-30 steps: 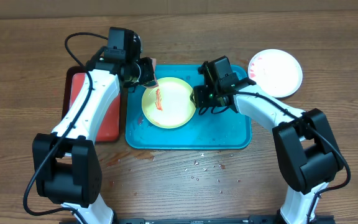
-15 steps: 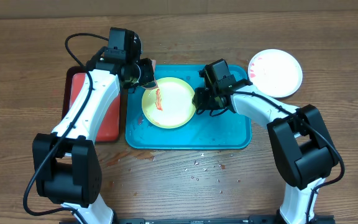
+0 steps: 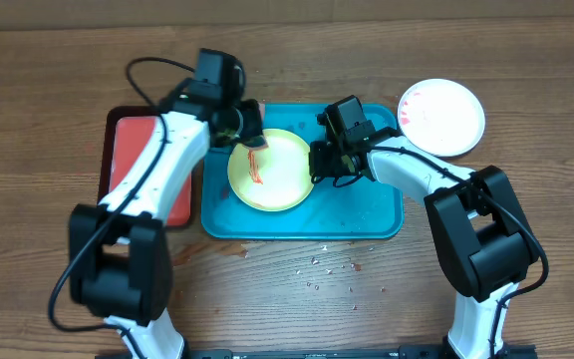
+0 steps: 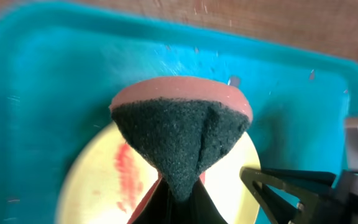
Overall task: Clean dirty plates on tray and stack at the side
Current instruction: 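Scrub the yellow plate with the sponge in the left gripper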
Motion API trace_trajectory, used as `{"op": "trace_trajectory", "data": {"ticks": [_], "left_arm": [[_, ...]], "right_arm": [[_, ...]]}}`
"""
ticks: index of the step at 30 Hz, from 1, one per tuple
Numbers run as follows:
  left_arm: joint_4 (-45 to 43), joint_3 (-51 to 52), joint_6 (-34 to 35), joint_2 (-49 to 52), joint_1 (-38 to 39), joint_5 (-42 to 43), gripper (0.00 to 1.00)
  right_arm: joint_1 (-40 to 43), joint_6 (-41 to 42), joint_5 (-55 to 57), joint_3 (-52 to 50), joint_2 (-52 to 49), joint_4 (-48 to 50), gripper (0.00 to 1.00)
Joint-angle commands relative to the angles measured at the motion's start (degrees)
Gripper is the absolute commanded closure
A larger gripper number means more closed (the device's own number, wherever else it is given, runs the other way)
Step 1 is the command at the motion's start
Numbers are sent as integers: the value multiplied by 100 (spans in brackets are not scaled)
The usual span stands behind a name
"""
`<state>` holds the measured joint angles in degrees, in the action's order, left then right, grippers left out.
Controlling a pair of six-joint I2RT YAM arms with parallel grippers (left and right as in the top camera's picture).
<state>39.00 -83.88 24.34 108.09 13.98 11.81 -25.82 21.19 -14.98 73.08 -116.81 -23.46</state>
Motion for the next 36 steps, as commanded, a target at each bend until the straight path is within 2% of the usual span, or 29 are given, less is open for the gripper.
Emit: {"op": "trace_trajectory", "data": {"ticks": [1, 6, 10, 20, 24, 31, 36], "left_arm": [[-85, 33, 597, 542, 350, 26, 96], [-186, 33, 610, 981, 662, 13, 96], [-179, 33, 610, 1198, 763, -358, 96], [385, 26, 560, 1329, 573, -2669, 96], [592, -116, 538, 1318, 404, -3042, 96], [859, -883, 522, 1307, 282, -2732, 96], [476, -992, 166, 1344, 282, -730, 96]], "right_arm": [[-26, 164, 254, 131, -173, 63, 96], [-26, 483, 535, 131, -173, 118, 96], [-24, 588, 664, 131, -173, 129, 96], [17, 599, 638, 173, -155, 151, 96], [17, 560, 643, 173, -155, 136, 96], [17, 564, 640, 173, -155, 79, 96], [17, 562, 643, 173, -155, 92, 96]]}}
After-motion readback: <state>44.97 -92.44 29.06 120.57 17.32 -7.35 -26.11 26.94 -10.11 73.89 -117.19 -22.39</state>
